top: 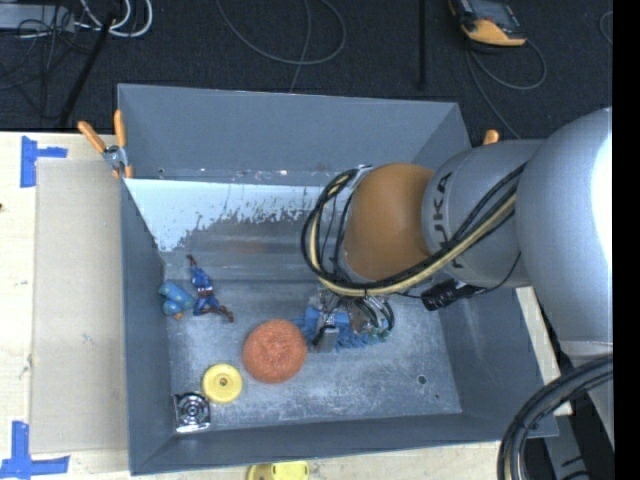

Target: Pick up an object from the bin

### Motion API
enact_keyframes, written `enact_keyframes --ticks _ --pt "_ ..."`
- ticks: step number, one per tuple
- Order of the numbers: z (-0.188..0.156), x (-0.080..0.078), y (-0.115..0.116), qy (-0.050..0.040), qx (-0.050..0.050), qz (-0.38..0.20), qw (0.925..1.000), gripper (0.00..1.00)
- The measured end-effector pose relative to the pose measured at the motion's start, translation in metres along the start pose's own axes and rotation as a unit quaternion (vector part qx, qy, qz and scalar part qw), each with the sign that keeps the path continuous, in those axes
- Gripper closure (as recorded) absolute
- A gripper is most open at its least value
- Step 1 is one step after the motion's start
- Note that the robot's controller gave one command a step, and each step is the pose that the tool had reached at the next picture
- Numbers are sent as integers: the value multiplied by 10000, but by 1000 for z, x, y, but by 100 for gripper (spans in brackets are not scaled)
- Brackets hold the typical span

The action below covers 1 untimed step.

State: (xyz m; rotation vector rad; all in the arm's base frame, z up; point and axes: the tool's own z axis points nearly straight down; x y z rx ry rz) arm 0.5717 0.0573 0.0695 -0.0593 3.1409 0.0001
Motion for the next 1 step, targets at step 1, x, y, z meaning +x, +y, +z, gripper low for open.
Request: enact_keyframes --ticks 1 --pt "0 0 0 0 0 0 10000 100"
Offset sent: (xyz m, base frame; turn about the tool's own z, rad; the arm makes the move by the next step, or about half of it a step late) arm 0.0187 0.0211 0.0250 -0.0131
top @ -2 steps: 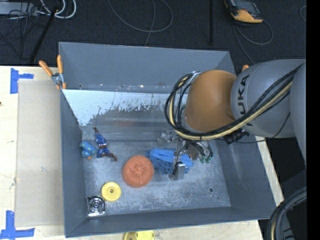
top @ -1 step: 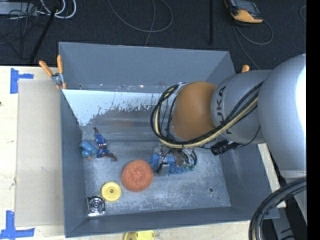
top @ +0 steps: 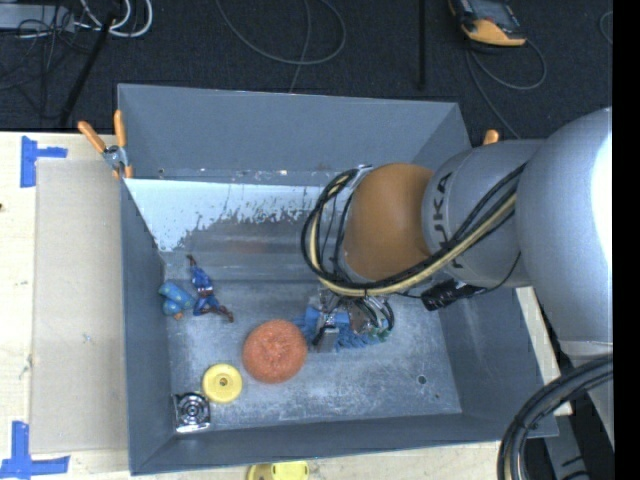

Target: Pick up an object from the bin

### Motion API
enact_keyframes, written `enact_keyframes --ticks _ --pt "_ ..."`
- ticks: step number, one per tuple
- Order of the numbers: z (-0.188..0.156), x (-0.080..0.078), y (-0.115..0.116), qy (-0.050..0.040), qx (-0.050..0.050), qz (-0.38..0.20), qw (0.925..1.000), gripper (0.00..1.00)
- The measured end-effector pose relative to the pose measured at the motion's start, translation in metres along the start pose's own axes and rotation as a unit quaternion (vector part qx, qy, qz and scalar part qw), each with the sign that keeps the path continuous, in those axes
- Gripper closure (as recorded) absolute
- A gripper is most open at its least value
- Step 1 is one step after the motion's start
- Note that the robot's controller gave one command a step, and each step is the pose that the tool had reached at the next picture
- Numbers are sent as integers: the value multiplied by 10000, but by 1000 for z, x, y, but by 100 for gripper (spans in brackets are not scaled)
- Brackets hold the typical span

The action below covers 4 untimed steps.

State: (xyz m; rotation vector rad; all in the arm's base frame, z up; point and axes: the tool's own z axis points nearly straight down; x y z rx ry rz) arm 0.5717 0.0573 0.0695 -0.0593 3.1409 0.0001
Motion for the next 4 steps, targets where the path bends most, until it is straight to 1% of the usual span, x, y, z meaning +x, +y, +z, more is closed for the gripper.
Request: enact_keyframes --ticks 1,2,3,4 --pt "-15 -12 12 9 2 -46 10000 100" --pt "-107 11 -14 -1 0 84 10000 100" --pt "-107 11 -14 0 0 82 10000 100" --pt "-210 14 -19 -6 0 -9 10000 100"
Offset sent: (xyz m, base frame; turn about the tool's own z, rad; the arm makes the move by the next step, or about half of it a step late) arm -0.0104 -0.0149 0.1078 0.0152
